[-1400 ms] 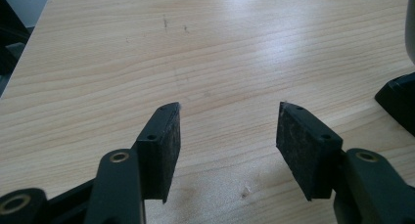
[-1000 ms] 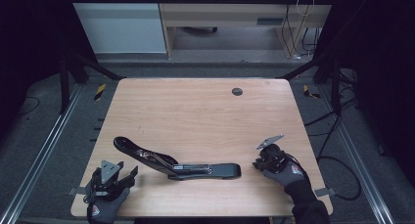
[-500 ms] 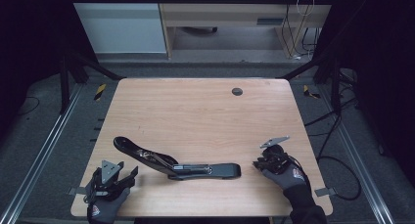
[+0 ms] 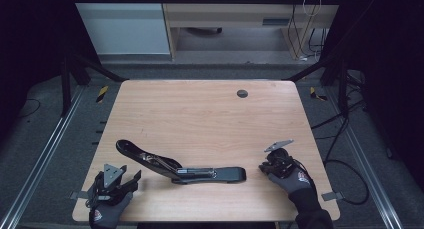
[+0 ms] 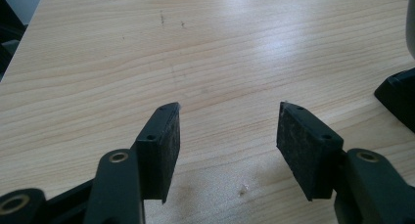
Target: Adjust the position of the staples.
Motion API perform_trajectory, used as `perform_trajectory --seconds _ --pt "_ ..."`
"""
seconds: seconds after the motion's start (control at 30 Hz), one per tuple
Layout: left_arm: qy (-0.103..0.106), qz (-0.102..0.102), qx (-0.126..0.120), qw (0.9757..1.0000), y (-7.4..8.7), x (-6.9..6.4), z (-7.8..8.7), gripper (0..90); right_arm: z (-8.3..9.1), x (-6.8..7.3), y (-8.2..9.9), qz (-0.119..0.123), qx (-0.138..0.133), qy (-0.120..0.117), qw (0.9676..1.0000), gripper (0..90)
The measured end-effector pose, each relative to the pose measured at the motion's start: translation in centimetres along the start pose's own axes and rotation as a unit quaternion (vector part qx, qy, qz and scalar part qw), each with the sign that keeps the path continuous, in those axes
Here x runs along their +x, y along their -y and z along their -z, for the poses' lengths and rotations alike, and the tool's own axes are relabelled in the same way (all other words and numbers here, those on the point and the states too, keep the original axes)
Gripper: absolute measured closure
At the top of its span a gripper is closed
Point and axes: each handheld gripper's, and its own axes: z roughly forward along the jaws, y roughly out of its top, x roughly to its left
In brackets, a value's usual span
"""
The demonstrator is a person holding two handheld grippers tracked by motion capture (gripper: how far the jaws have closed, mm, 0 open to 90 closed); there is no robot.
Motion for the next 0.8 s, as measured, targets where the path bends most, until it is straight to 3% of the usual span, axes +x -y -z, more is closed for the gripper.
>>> perform_trajectory --seconds 0.1,0.13,0.17,0.3,0.6,0.8 --pt "0.000 0.001 -0.001 1.0000 0.0 0.0 0.0 41.7 0.4 -0.1 -0.1 0.010 -0.006 -0.001 0.9999 78.3" --pt "-0.001 0.001 -0.001 1.0000 0.0 0.0 0.0 41.7 0.7 0.1 -0.3 0.003 -0.005 -0.005 1.0000 78.3" --pt "0.000 0.000 0.000 1.0000 0.0 0.0 0.0 41.7 0.8 0.0 -0.3 0.016 -0.014 -0.006 0.9998 78.4" --pt "0.000 -0.002 0.001 1.0000 0.0 0.0 0.0 41.7 1.7 0.1 -0.8 0.029 -0.030 -0.013 0.9990 78.4" --pt "0.000 -0.002 0.002 1.0000 0.0 0.0 0.0 41.6 2.9 0.1 -1.7 0.035 -0.060 -0.018 0.9974 78.4" --pt "0.001 -0.003 0.004 1.0000 0.0 -0.1 -0.1 41.6 3.2 0.7 -2.6 0.062 -0.073 -0.032 0.9949 78.4"
